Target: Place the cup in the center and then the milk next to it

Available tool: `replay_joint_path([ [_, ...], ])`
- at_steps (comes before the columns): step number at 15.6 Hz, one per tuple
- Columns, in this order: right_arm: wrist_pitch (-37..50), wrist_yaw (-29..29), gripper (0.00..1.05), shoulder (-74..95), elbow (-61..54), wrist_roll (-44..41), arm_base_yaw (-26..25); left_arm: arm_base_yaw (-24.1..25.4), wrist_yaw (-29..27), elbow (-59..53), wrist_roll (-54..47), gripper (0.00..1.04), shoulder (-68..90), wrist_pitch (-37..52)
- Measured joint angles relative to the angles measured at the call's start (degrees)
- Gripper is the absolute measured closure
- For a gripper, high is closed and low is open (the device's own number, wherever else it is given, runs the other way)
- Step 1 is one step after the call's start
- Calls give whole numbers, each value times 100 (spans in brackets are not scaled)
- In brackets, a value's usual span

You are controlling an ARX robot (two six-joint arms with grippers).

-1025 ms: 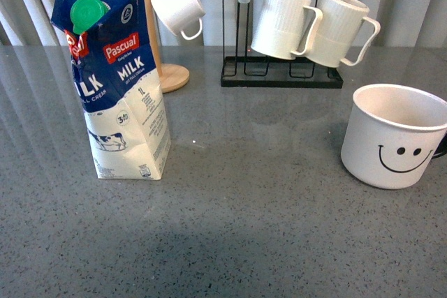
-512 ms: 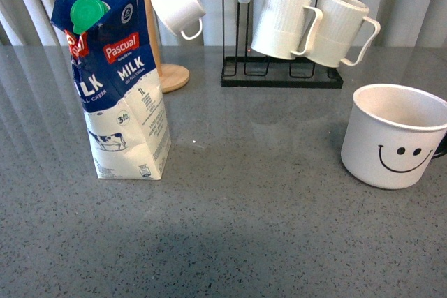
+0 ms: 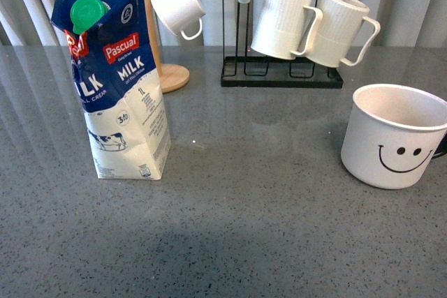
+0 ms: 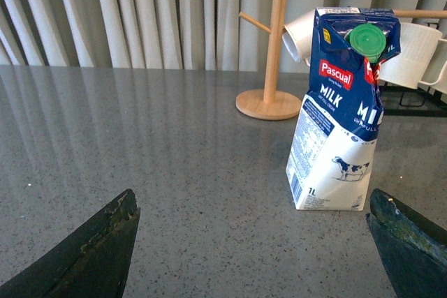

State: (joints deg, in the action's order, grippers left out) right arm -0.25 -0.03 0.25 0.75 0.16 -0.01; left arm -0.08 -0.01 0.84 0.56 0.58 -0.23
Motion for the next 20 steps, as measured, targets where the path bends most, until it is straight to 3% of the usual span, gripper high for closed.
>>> replay_joint_path([
  [15, -20, 17, 7, 2, 0, 17, 2, 0, 0, 0, 0, 7, 0, 0],
  [16, -33, 203, 7, 240, 20, 387, -15, 0, 0, 0, 0, 7, 0, -2],
  [20, 1777, -730, 7, 2463, 892, 988, -579, 0, 0, 0, 0, 7, 0, 0],
])
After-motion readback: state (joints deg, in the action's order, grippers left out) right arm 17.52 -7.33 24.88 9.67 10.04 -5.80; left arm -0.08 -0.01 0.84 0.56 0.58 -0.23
